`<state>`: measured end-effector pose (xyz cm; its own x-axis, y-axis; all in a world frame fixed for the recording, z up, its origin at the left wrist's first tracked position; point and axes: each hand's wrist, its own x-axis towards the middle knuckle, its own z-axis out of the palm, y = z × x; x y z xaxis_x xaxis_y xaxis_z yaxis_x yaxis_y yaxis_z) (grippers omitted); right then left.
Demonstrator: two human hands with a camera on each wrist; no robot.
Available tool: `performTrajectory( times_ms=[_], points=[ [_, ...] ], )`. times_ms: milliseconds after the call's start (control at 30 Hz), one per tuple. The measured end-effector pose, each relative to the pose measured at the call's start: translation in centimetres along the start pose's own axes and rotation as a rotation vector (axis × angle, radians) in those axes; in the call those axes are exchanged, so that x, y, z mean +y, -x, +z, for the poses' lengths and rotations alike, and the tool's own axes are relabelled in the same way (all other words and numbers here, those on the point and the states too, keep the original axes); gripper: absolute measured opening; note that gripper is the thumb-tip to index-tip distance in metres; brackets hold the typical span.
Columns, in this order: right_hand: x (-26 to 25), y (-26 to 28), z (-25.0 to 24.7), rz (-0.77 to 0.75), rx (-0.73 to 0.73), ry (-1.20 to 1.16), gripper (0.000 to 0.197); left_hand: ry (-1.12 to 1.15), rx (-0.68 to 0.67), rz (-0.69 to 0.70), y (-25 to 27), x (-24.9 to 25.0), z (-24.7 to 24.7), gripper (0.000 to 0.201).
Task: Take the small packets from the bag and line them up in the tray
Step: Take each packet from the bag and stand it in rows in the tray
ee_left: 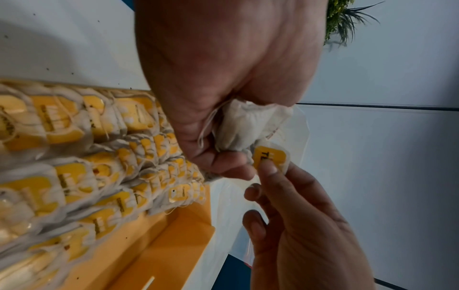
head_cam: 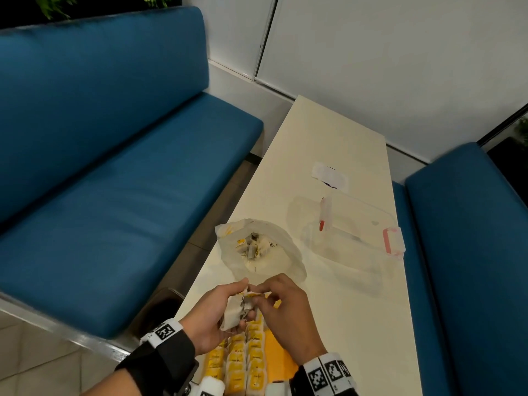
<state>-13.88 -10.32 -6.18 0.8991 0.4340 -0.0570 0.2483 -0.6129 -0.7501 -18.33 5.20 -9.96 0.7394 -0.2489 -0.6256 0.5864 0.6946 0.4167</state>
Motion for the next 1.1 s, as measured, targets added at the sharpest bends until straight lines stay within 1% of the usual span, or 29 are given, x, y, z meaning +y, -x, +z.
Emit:
performTrajectory(
  times_ms=[100,200,300,500,633,767,867,967,1033,1100],
  points=[
    [0.1,-0.1,-0.4,-0.014,0.018,0.001,0.016,0.022,-0.002,0.000,0.0,0.0,-0.2,0.036],
    [0.2,-0.4,-1.1,0.014,0.068,-0.049,0.014,0.030,0.015,0.000,0.0,0.0,-0.3,0.032],
    [0.5,-0.7,-2.2,0.126,0.104,-0.174,0.013,0.032,0.023,0.005,0.0,-0.1,-0.7,0.030],
    [1.5,-0.6,-3.8,0.296,0.049,-0.268,0.006,0.026,0.032,0.014,0.0,-0.2,-0.8,0.030],
    [2.9,0.0,-3.8,0.363,-0.051,-0.194,0.011,0.014,0.052,0.024,-0.1,-0.3,-0.5,0.037],
    [4.4,0.9,-2.8,0.422,-0.163,0.024,0.015,0.002,0.059,0.026,-0.1,-0.2,-0.2,0.035],
    [5.4,1.3,-1.4,0.467,-0.250,0.145,0.019,-0.029,0.063,0.035,0.0,-0.2,0.1,0.036],
    [6.2,1.1,-0.4,0.506,-0.277,0.224,0.018,-0.061,0.063,0.026,0.1,-0.4,0.3,0.038],
    [6.3,0.8,0.0,0.544,-0.297,0.237,0.018,-0.076,0.061,0.032,0.0,-0.5,0.2,0.042],
    [6.4,0.5,0.3,0.581,-0.318,0.234,0.020,-0.082,0.059,0.045,0.0,-0.6,0.2,0.039]
  ],
)
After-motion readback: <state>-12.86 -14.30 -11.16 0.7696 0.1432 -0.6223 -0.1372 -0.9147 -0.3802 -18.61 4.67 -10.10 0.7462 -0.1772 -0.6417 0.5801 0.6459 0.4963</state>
